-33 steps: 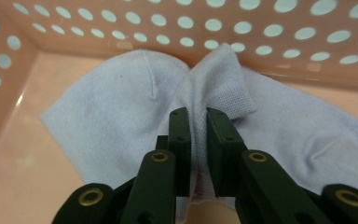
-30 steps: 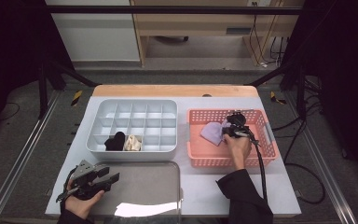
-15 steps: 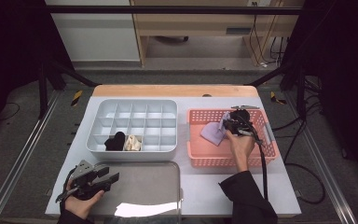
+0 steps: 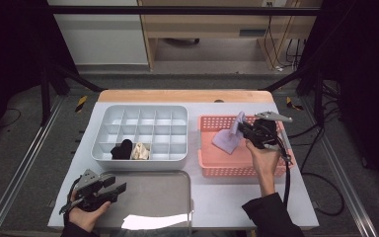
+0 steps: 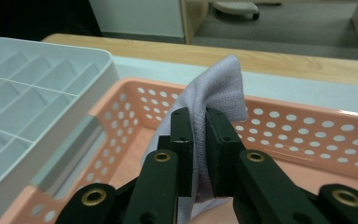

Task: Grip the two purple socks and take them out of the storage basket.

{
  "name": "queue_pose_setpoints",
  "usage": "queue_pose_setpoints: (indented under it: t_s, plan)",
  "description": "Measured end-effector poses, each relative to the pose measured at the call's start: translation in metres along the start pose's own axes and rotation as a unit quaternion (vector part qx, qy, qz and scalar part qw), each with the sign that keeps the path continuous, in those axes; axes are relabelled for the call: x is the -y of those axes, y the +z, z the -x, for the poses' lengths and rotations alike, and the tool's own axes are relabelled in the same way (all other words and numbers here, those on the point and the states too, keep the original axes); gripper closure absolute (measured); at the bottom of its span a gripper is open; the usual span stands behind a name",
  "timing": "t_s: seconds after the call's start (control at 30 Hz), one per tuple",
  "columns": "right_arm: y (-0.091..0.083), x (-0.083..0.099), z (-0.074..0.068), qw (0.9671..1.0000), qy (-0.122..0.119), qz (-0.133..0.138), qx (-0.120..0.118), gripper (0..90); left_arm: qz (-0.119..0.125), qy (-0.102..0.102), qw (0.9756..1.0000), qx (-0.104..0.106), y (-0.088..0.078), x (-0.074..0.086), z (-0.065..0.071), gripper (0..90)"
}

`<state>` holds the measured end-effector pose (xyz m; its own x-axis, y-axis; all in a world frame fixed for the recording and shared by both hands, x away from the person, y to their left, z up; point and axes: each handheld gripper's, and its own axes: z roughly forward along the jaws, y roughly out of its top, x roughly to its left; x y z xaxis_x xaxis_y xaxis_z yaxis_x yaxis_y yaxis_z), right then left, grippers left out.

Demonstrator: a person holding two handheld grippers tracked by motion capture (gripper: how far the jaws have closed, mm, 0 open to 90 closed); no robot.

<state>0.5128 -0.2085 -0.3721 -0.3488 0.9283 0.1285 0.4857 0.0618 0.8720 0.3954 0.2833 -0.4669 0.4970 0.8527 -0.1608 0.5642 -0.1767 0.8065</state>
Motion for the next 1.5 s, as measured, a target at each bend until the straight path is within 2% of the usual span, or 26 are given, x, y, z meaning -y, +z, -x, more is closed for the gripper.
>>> queue_pose_setpoints:
  t_s: [0.1, 0.27, 0.3, 0.5, 0.57, 0.87, 1.17, 1.5]
  plan:
    - [-0.015, 0.004, -0.007, 0.9996, -0.010, 0.019, -0.019, 82.4, 0.000, -0.001, 1.0000, -0.004, 0.000, 0.000, 0.000, 42.8]
    - [-0.030, 0.008, -0.016, 0.9984, -0.024, 0.037, -0.036, 82.3, 0.001, -0.001, 1.0000, -0.005, -0.001, -0.001, 0.001, 42.2]
    - [-0.037, 0.011, -0.021, 0.9973, -0.027, 0.048, -0.049, 82.2, 0.000, -0.002, 1.0000, -0.004, -0.001, -0.001, 0.001, 42.2]
    - [-0.053, 0.017, -0.031, 0.9948, -0.042, 0.060, -0.071, 82.2, -0.001, -0.003, 1.0000, -0.004, -0.001, -0.001, 0.001, 42.4]
    - [-0.061, 0.016, -0.037, 0.9927, -0.048, 0.073, -0.083, 81.9, 0.003, -0.004, 1.0000, -0.003, -0.002, -0.001, 0.001, 42.5]
    - [-0.077, 0.023, -0.047, 0.9896, -0.062, 0.081, -0.101, 81.7, 0.001, 0.000, 1.0000, 0.003, -0.003, -0.001, 0.003, 42.9]
    - [-0.100, 0.020, -0.065, 0.9830, -0.079, 0.104, -0.129, 81.6, 0.002, -0.001, 1.0000, 0.005, -0.003, 0.000, 0.004, 43.2]
    - [-0.113, 0.027, -0.085, 0.9770, -0.091, 0.107, -0.160, 81.4, 0.002, 0.000, 1.0000, 0.007, -0.003, -0.001, 0.004, 43.2]
